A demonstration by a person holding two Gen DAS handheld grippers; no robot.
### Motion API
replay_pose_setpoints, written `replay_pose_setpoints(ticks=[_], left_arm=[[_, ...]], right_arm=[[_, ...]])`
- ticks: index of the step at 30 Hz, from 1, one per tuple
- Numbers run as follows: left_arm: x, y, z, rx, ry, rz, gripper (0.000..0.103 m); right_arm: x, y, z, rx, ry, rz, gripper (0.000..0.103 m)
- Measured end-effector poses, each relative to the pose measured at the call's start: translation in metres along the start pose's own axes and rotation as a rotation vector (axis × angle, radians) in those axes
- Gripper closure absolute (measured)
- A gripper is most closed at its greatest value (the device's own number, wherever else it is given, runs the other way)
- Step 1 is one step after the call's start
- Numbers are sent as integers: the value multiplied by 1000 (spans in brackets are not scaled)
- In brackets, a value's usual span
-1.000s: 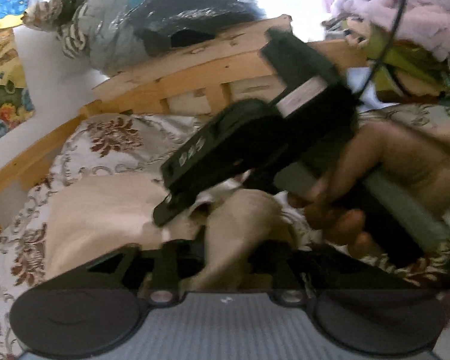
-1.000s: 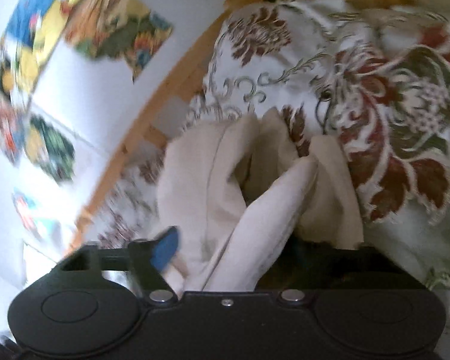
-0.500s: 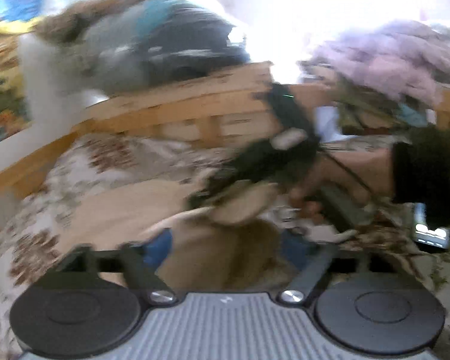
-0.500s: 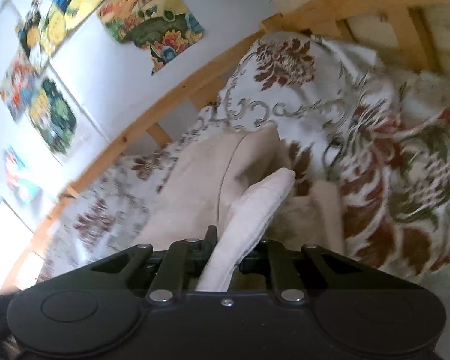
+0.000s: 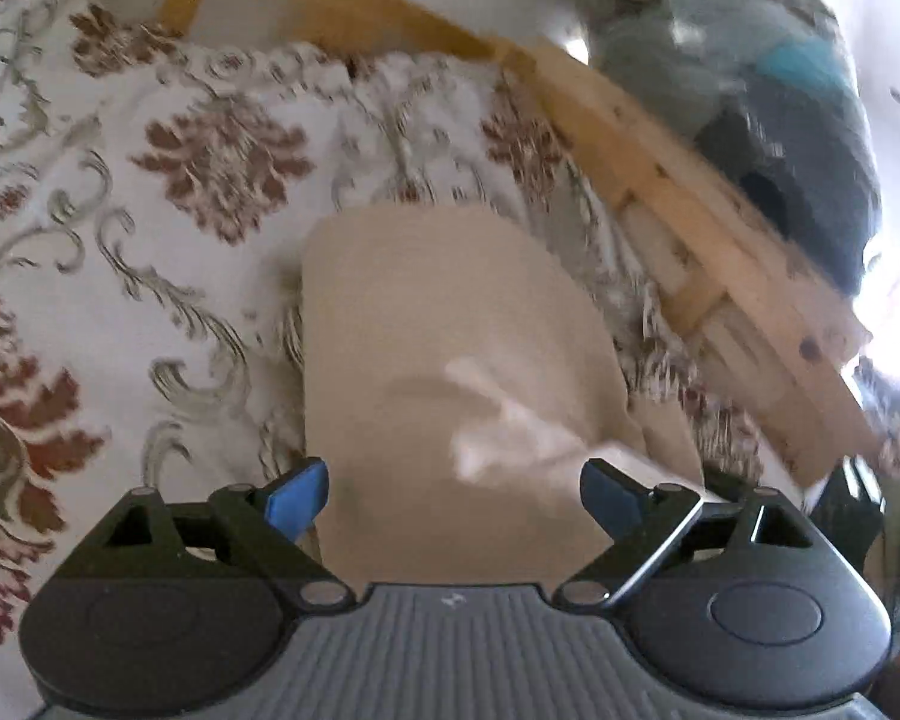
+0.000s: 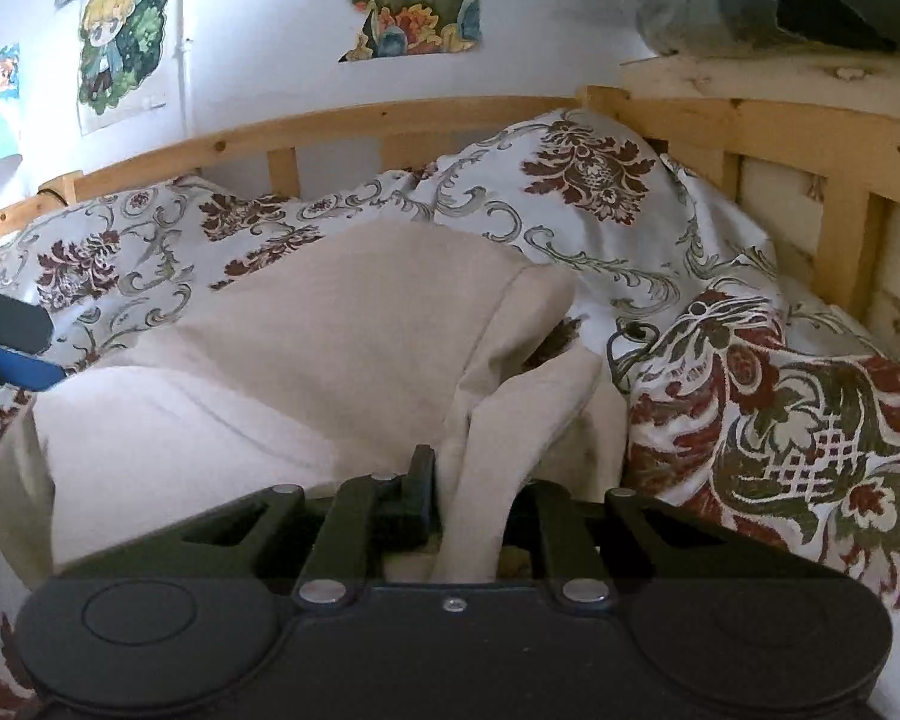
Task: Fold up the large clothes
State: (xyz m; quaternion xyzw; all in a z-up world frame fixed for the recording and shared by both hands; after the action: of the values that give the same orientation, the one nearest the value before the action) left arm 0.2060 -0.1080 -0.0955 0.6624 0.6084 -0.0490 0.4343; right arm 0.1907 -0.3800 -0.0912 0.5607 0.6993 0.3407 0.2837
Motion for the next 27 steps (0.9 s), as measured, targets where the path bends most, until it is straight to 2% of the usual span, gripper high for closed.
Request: replay_pose_setpoints(ticks=[3, 9, 10, 13, 15, 17, 19, 21, 22, 25, 27], left_arm=[[3, -13, 10, 6, 55, 48, 3], [9, -20, 11, 14, 52, 5, 2], [10, -20, 9, 12, 52, 2, 2], [10, -19, 6, 8, 59, 5, 3], [11, -18, 5, 4, 64, 7, 3], [12, -18, 4, 10, 69, 7, 3], [12, -18, 4, 11, 70, 11, 3], [12, -19, 3, 9, 70, 11, 3], [12, -19, 3, 10, 69, 11, 3], [13, -19, 3, 11, 62, 8, 2], [14, -20, 3, 14, 56, 2, 2]], right_arm=[[-3, -4, 4, 5, 7, 2, 89], [-10, 7, -21, -50, -14, 113, 79], [-11, 14, -30, -66, -22, 118, 75], [-7, 35, -51, -114, -31, 111, 56], [0, 46, -62, -138, -18, 132, 53], [3, 55, -71, -177, -37, 151, 40], [5, 63, -83, -236, -67, 148, 38], [9, 74, -93, -286, -113, 96, 34], [13, 79, -96, -296, -107, 69, 34], [27, 81, -93, -256, -31, 28, 35], [42, 72, -86, -223, 7, -8, 40]])
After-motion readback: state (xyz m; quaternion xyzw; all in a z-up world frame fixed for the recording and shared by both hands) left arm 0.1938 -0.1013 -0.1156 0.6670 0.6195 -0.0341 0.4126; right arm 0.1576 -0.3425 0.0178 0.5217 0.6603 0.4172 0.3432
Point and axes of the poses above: each gripper's, at about its wrist camera, not at the fingertips, and z roughly the way its jaws point, x to its left, y to its top, the point moved 9 cm from there along z, roughly the way its jaws point, and after that the axes turned 2 degrees about -z, right-handed, at the moved point
